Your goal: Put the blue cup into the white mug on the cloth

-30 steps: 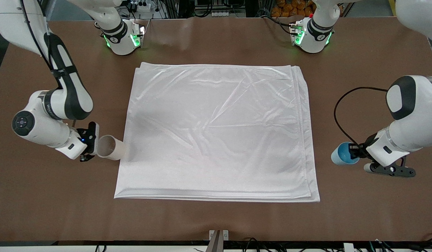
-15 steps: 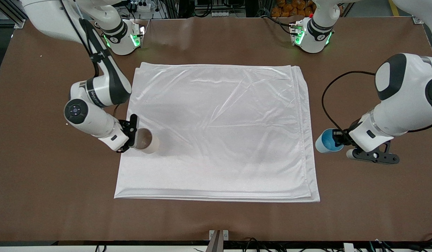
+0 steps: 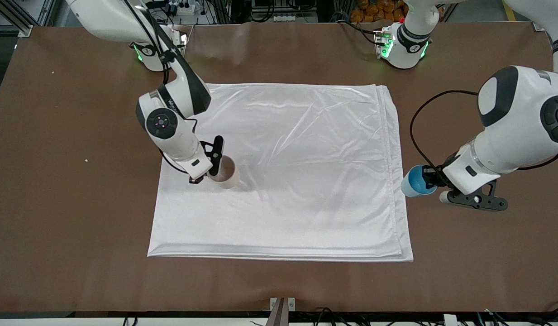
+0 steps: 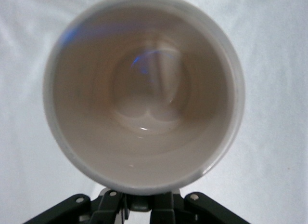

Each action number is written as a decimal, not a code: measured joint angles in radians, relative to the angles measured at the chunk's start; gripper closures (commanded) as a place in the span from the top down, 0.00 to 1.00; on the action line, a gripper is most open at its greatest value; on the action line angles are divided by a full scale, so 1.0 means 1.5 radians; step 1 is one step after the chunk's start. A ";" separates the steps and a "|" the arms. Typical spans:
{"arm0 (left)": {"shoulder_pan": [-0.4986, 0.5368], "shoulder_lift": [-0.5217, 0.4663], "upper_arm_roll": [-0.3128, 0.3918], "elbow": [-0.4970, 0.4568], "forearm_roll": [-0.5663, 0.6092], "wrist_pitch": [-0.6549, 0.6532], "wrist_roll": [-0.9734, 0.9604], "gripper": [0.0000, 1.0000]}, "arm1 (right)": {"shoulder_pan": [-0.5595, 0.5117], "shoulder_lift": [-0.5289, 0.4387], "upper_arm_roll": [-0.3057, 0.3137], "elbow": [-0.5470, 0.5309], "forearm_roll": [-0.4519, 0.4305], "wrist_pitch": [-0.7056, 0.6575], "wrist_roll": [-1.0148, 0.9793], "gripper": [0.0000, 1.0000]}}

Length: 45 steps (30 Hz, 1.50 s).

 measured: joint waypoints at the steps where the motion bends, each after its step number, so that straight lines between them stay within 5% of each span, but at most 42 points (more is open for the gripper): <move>1: 0.000 0.000 -0.001 0.000 0.000 0.000 0.000 0.00 | 0.008 0.001 0.000 -0.001 -0.001 0.003 0.014 0.00; 31: -0.011 0.000 -0.009 0.000 -0.002 0.000 -0.025 0.00 | 0.162 0.107 -0.003 0.040 -0.027 0.028 0.184 0.01; 45: -0.015 0.000 -0.009 0.000 -0.002 0.000 -0.025 0.00 | 0.176 0.113 -0.007 0.047 -0.043 0.028 0.192 0.42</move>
